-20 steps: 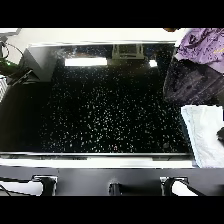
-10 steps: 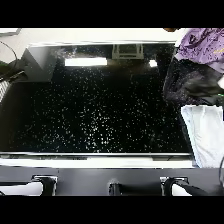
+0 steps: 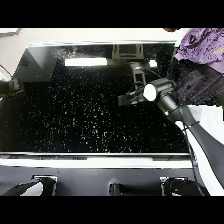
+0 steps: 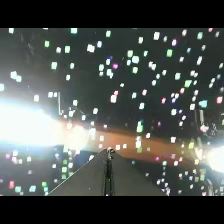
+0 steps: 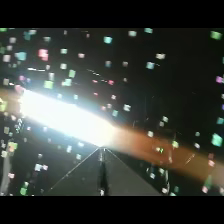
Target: Fold the clothes and pants, and hang the long-sleeved shirts on hangers.
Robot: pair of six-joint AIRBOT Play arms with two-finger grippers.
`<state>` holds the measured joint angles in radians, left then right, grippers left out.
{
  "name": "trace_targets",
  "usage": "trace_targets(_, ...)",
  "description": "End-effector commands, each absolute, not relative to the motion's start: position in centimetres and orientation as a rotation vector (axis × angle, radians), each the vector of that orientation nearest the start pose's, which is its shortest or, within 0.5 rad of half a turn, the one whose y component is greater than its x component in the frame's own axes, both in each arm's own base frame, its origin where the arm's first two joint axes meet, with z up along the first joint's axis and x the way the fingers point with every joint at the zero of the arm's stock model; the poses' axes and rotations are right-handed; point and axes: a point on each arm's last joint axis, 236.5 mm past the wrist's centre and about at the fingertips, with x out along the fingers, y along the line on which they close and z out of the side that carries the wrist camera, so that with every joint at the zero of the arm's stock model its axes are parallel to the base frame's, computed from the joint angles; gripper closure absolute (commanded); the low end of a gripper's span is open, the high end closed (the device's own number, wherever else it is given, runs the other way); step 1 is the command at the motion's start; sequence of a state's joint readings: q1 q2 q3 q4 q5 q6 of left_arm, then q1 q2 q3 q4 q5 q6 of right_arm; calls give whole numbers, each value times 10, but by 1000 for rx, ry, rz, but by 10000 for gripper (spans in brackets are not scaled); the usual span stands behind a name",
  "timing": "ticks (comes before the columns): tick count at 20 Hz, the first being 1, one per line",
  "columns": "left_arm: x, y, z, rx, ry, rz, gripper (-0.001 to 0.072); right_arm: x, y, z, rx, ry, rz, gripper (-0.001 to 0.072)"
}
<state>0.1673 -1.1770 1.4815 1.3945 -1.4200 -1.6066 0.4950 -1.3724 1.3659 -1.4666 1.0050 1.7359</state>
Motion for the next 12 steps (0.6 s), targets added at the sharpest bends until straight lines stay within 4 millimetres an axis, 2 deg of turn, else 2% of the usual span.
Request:
trace_targets(1,368,22,135,-238,1120,29,686,397,261,66,-51,1013,458,680)
trace_targets(12,369,22,134,-238,1122,29,686,397,259,65,-61,1014,453,680)
